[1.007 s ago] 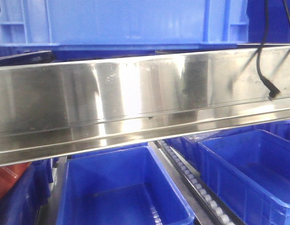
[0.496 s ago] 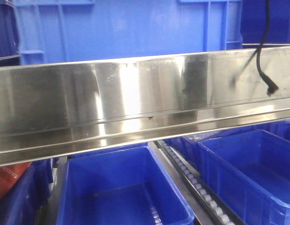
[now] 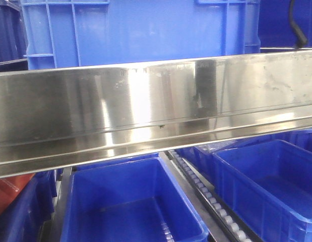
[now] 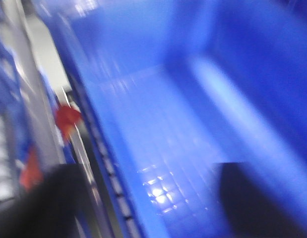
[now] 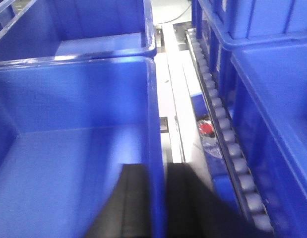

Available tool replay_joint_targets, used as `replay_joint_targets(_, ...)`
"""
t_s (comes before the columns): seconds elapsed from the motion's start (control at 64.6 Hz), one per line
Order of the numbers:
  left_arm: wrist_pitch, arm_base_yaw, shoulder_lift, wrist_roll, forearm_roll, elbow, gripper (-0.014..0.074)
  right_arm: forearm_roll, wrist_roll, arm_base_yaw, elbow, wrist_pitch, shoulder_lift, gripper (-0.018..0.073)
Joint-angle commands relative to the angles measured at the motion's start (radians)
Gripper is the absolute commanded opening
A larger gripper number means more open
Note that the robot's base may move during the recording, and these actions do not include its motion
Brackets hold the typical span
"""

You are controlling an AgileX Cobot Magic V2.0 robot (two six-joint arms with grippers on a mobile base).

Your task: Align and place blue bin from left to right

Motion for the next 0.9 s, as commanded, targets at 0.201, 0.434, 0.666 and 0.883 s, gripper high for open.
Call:
replay_joint_targets(0.201,-0.172,-0.004,-0.211,0.003,0.013,0.311,-0.0110,-0.031,-0.012,-0.005,0.063,0.010,-0.067,-0.0160)
replay_joint_targets(0.434,-0.584,-0.004,-0.570,0.001,-0.018,0.845,-0.0110,-0.077,-0.031,-0.005,0.637,-0.335,-0.388,-0.0162)
replay_joint_targets(0.666,-0.744,-0.004,-0.815,0.001,-0.018,1.076,-0.0110,-0.077,-0.045,-0.005,1.061,-0.615,-0.721,-0.0162)
replay_joint_targets(0.883,-0.757,-0.004,-1.037,0.001,-0.018,1.241,-0.0110,-0.077,-0.045,-0.005,1.372,-0.737,-1.008,-0.0162)
